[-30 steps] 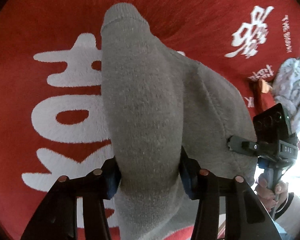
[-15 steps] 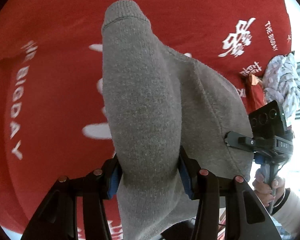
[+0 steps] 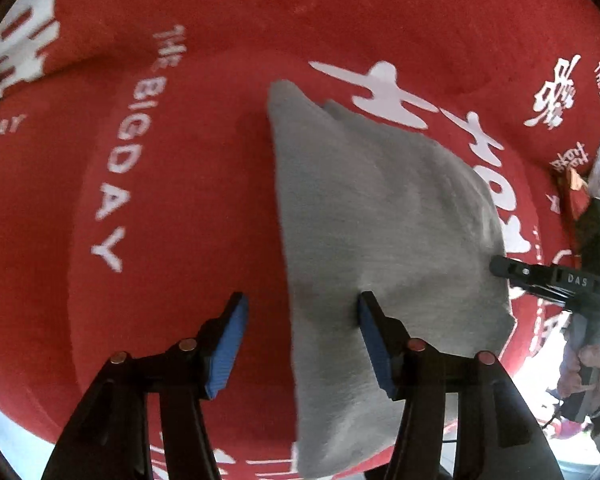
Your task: Fold small clothes
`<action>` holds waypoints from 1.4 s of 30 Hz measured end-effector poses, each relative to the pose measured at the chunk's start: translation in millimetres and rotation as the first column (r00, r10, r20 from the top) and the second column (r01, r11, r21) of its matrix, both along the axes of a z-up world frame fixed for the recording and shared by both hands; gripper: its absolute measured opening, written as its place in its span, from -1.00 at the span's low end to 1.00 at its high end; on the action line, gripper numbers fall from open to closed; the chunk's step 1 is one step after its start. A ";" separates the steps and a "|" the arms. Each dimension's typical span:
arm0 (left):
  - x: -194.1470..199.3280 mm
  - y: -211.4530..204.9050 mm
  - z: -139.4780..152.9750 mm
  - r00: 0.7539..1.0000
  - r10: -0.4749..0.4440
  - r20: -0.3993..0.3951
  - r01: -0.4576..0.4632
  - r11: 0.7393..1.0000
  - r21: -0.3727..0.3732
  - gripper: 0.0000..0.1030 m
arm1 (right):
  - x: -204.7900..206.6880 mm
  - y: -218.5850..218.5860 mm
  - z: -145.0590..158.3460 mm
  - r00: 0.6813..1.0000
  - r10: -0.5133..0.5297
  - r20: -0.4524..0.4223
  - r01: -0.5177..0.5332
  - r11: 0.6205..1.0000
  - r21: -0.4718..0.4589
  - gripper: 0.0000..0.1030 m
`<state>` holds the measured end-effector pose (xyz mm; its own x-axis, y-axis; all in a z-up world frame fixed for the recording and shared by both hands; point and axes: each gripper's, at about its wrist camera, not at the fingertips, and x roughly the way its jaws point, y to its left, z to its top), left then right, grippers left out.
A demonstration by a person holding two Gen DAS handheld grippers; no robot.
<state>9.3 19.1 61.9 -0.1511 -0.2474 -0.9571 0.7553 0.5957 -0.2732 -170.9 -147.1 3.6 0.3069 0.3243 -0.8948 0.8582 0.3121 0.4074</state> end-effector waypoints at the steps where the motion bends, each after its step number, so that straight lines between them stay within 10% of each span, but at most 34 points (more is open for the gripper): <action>1: 0.2 0.7 2.3 1.000 0.004 0.019 -0.004 1.000 0.006 0.13 | -0.8 -0.5 5.8 0.999 0.029 -0.034 -0.031 0.998 -0.055 -0.35; 7: 4.9 8.1 16.6 0.996 0.018 0.087 -0.021 0.999 0.037 0.13 | 9.5 2.0 21.4 0.986 0.090 -0.142 -0.112 0.981 -0.156 -0.46; 13: -13.0 3.2 23.2 0.997 -0.024 0.076 0.022 0.999 0.031 0.13 | -22.4 11.0 36.4 0.993 -0.092 0.078 0.088 0.994 0.059 -0.11; 19: -28.8 -3.9 16.5 0.998 -0.019 0.064 0.016 0.999 0.050 0.13 | -24.7 52.0 12.8 0.997 -0.076 0.025 0.070 0.982 0.173 -0.28; 20: -30.2 -3.6 14.3 0.998 -0.014 0.069 0.010 0.998 0.058 0.13 | -21.2 58.7 8.2 0.998 -0.058 0.004 0.056 0.985 0.164 -0.83; 31: -38.8 1.4 1.4 0.998 0.003 0.065 -0.008 0.996 0.088 0.13 | -16.7 67.5 11.2 0.983 0.147 -0.114 -0.150 0.989 -0.013 -0.83; 42: -39.3 0.5 1.6 0.997 0.007 0.076 -0.015 0.995 0.103 0.13 | -6.0 49.0 62.6 0.993 0.059 -0.101 -0.074 0.985 -0.156 -0.79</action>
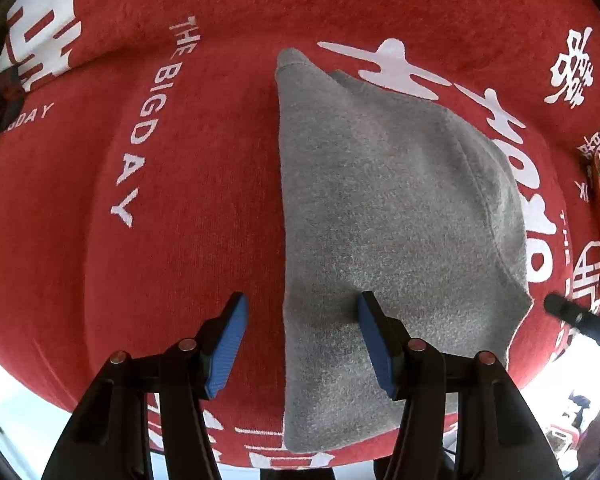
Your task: Fold small clothes
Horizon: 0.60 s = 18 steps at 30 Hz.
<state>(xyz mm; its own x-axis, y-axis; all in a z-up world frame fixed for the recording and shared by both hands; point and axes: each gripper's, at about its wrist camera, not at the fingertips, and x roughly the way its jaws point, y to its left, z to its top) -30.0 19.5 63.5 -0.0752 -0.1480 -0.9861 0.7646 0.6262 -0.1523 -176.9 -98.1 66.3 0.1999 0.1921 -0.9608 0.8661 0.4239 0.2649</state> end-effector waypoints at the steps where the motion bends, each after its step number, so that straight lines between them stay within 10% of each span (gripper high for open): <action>1: 0.0 0.0 0.0 1.000 0.000 0.001 0.000 1.000 0.001 0.13 | 7.3 0.2 1.4 1.000 0.027 0.008 -0.026 1.000 -0.014 -0.74; 8: -2.0 0.4 0.4 1.000 0.007 0.002 -0.007 1.000 0.008 0.13 | 29.8 5.3 -45.2 0.993 0.110 -0.053 -0.110 0.994 0.010 -0.75; 18: -11.3 -0.2 0.1 1.000 -0.015 -0.004 0.015 1.000 0.012 0.13 | 6.3 -0.4 -34.1 0.999 0.025 -0.024 -0.023 0.997 0.072 -0.49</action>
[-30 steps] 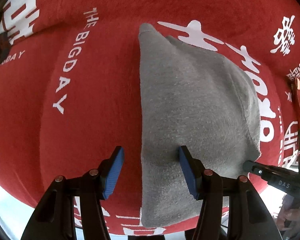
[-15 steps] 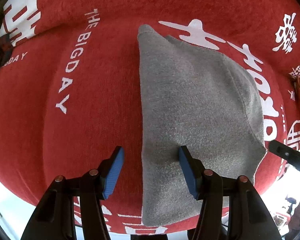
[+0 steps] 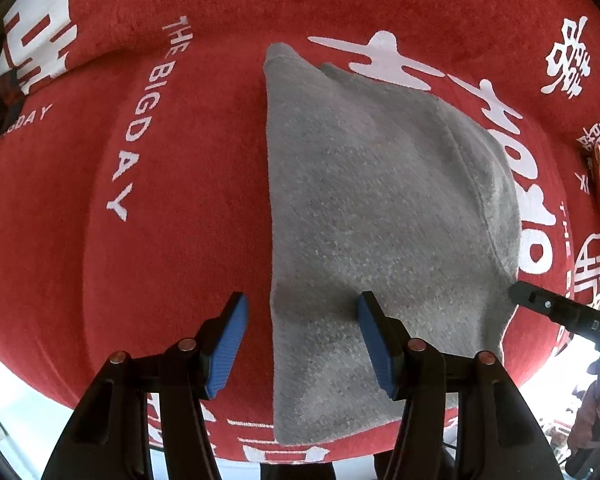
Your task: Fold small clothes
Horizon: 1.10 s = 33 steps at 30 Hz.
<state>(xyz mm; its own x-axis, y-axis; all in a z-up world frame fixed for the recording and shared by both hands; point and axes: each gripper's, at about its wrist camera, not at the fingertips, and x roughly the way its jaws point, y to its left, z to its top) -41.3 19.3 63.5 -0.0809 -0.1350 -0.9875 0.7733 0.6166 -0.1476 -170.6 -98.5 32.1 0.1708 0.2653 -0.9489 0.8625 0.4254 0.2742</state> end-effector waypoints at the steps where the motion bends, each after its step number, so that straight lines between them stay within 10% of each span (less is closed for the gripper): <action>1: -0.5 0.3 -0.3 1.000 -0.001 0.000 0.001 1.000 0.001 0.13 | -4.9 -0.3 0.8 1.000 -0.020 0.005 0.020 1.000 0.012 -0.39; 17: -8.6 4.0 0.8 1.000 -0.011 -0.011 0.012 1.000 0.025 0.14 | -22.1 12.9 8.3 0.998 -0.063 -0.005 0.063 0.997 0.036 -0.12; 20: -9.8 5.4 0.7 1.000 -0.009 -0.007 0.010 0.999 0.035 0.56 | -20.8 14.8 9.6 0.998 -0.057 -0.003 0.057 0.998 0.037 -0.11; 33: -6.5 14.3 10.7 0.998 0.039 -0.044 -0.038 0.999 0.024 0.58 | -16.8 19.6 19.7 0.999 -0.045 -0.014 0.045 0.998 0.040 0.08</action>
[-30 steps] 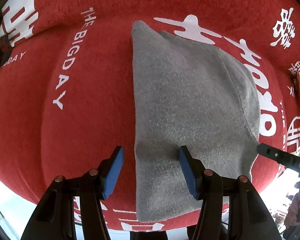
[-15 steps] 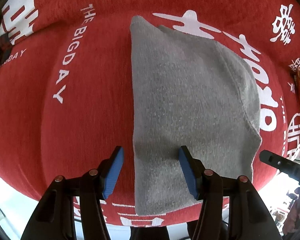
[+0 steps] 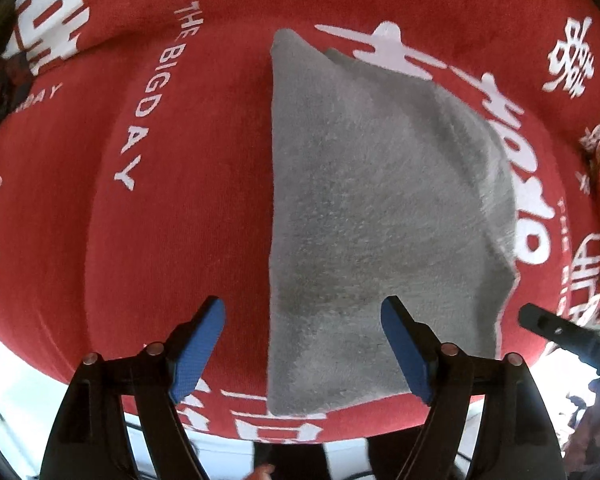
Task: Fold small clothes
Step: 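Open the right gripper and withdraw both grippers from the bundle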
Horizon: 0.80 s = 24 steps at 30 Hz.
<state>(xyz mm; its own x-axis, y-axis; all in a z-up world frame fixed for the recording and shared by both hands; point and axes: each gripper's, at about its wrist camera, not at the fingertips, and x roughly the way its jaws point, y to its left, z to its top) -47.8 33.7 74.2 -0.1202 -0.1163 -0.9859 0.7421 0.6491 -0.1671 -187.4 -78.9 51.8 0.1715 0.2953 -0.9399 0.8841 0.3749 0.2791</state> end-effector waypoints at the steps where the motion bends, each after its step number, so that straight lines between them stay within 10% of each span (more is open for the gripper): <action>1: 1.2 0.7 2.7 1.000 0.011 -0.006 -0.011 1.000 0.000 0.81 | 0.5 0.0 1.2 1.000 0.000 0.000 0.000 1.000 -0.001 0.09; 10: 1.4 -5.9 48.1 0.986 -0.022 0.167 0.026 0.999 -0.022 1.00 | 12.7 -3.3 36.0 1.000 0.007 0.030 -0.004 0.996 -0.084 0.56; 24: 1.6 -5.3 88.5 0.986 -0.016 0.166 0.011 0.999 0.034 1.00 | 42.1 9.3 83.6 0.989 0.106 -0.106 -0.120 0.983 -0.140 0.72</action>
<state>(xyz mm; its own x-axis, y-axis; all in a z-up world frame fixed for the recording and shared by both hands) -46.2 28.3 162.7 0.0438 -0.0831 -0.9956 0.7666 0.6419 -0.0198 -145.3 -69.5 135.4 0.0504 0.1660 -0.9848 0.8541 0.5040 0.1286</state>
